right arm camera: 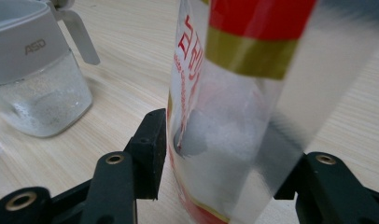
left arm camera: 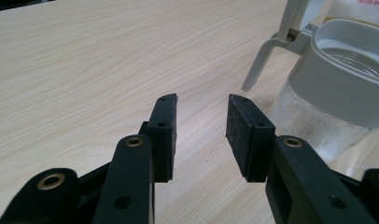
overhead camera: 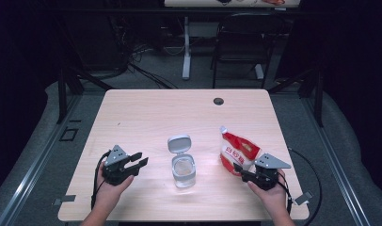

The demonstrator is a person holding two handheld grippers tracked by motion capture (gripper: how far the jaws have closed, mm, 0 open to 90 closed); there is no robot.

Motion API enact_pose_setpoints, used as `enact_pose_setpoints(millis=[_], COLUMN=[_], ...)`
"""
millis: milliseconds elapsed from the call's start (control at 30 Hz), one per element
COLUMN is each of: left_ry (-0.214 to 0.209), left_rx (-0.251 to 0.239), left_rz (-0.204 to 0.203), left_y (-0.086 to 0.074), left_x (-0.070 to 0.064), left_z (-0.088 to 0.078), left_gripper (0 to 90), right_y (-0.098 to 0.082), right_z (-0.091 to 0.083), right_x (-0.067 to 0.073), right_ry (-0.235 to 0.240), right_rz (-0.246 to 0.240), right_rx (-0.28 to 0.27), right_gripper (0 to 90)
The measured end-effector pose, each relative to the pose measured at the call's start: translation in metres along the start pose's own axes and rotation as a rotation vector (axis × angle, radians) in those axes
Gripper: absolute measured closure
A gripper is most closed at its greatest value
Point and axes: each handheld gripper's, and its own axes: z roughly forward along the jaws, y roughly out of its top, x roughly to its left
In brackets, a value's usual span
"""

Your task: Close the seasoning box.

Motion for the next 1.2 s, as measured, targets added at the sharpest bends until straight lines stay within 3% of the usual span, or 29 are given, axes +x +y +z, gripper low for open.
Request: enact_pose_setpoints(millis=[33,133,300,600,833,1200], left_ry=[-0.001,-0.002,0.001,0.001,-0.002,-0.007], left_rx=[0.002,0.000,-0.001,-0.010,-0.001,-0.003], left_rz=[0.002,0.002,0.001,0.001,0.002,-0.002], left_y=[0.000,0.000,0.000,-0.001,-0.001,-0.001], left_x=[0.000,0.000,0.000,0.000,0.000,-0.001], left_z=[0.000,0.000,0.001,0.001,0.002,0.004], left_gripper=[63.7,63.7,63.7,63.7,63.7,63.6], right_y=[0.000,0.000,-0.001,-0.009,-0.013,-0.015], right_z=[0.002,0.004,0.009,0.012,0.016,0.021], right_x=[-0.001,-0.001,-0.002,-0.004,-0.004,-0.002], right_ry=[-0.005,-0.003,0.000,0.002,0.014,0.006], right_rz=[-0.014,-0.006,0.014,0.007,0.037,0.029], right_rx=[0.024,0.026,0.009,0.018,0.008,0.014], right_gripper=[48.3,47.9,47.4,45.9,44.2,43.4])
